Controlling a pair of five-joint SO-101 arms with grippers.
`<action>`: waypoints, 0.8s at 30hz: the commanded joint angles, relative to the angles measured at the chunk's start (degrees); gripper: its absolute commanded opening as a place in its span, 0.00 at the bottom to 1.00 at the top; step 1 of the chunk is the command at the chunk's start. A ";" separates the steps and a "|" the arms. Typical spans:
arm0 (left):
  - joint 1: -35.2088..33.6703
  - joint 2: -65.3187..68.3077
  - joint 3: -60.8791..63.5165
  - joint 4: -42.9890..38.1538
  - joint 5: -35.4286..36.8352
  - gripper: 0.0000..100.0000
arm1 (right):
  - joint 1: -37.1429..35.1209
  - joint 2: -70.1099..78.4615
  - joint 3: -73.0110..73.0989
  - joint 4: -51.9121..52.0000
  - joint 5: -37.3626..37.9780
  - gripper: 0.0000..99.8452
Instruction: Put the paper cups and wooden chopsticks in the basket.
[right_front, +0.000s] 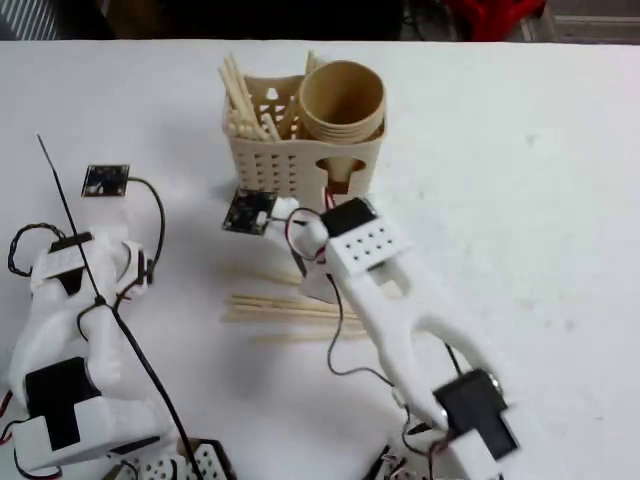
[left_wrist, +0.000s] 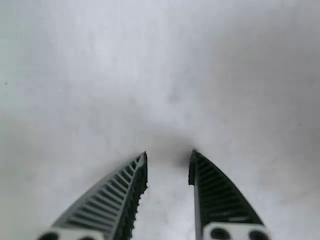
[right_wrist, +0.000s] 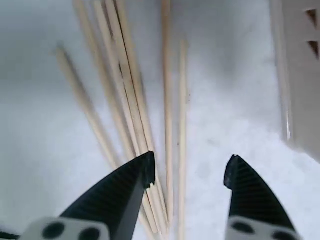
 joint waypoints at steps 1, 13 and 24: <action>0.57 0.13 -0.44 -0.88 -0.26 0.15 | 0.13 2.42 -5.27 -0.84 0.79 0.23; 0.66 0.13 -0.53 -0.88 -0.62 0.15 | 0.22 10.59 -6.33 -4.44 9.76 0.23; 0.66 0.13 -0.53 -0.88 -0.62 0.15 | 1.45 16.66 -6.33 -9.27 9.67 0.20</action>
